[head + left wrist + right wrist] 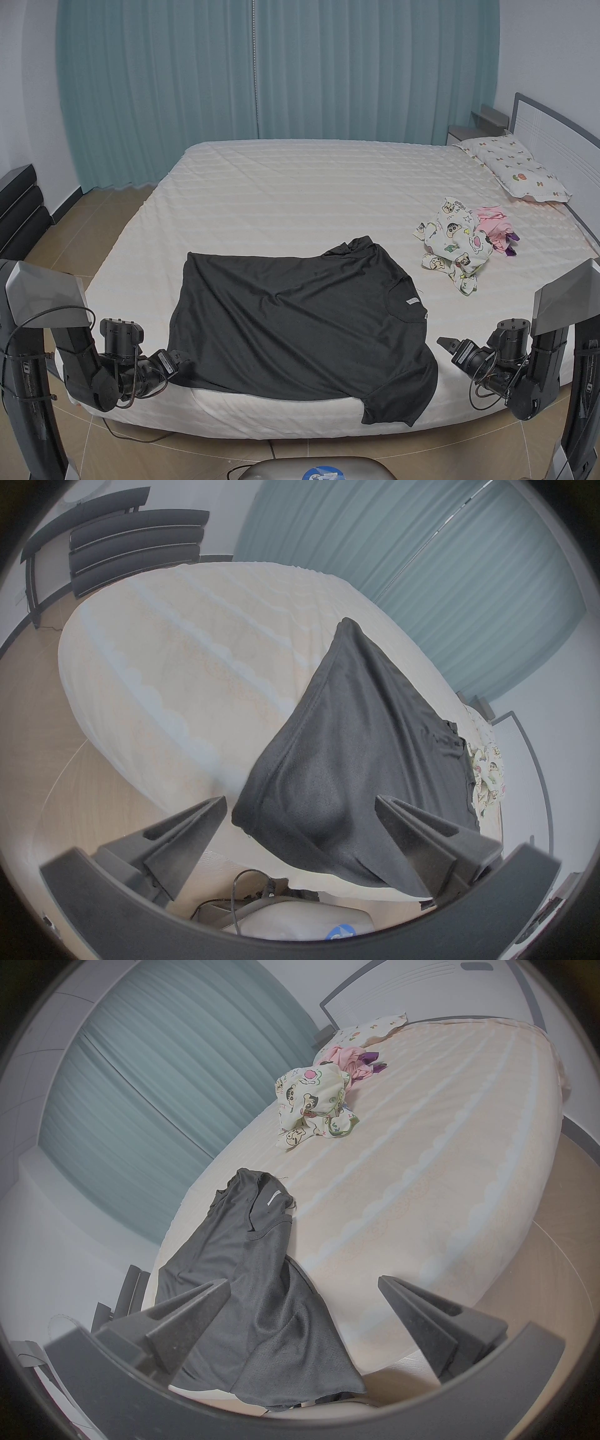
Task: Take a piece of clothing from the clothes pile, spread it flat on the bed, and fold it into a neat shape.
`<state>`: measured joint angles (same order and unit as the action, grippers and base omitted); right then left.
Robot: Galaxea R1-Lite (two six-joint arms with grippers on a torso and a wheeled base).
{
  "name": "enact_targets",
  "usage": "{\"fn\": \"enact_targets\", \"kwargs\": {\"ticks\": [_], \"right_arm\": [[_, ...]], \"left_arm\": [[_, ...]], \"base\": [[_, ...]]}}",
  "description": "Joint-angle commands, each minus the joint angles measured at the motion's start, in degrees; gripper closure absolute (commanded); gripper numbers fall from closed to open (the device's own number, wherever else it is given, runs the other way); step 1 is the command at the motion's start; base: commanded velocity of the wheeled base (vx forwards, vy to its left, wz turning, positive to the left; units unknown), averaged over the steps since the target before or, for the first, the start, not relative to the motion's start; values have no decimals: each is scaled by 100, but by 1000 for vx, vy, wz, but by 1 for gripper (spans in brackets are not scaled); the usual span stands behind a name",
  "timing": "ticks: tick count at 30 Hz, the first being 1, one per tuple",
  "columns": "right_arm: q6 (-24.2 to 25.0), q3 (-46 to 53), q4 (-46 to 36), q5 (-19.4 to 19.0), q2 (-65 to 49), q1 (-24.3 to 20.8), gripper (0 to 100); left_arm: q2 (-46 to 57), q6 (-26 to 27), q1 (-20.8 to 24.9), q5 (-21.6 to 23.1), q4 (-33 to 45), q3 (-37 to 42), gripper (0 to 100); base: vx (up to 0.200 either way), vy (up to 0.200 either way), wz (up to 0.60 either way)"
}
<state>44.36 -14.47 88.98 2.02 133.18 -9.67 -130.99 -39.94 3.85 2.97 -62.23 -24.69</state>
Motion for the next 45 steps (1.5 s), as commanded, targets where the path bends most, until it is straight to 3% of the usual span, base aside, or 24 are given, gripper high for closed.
{"fn": "enact_targets", "kwargs": {"ticks": [1,6,7,19,28,39,45], "right_arm": [[2,-12,93,0,6,0,0],[2,-38,93,0,32,0,0],[2,-47,93,0,41,0,0],[-77,-56,85,-53,226,-9,0],[-657,-170,85,-633,481,-44,0],[-1052,-856,14,-879,964,-53,0],[-1518,-873,23,-1406,955,53,0]], "left_arm": [[-199,30,81,-95,1,-45,0],[-305,126,98,-262,-8,-186,0],[-322,126,107,-297,-8,-221,100],[-243,126,89,-605,1,183,100],[-181,100,54,-605,1,219,100],[-181,56,-25,-517,1,219,100],[-58,47,-51,-482,1,245,100]], "base": [[0,0,0],[0,0,0],[0,0,0],[0,0,0],[0,0,0],[0,0,0],[0,0,0]]}}
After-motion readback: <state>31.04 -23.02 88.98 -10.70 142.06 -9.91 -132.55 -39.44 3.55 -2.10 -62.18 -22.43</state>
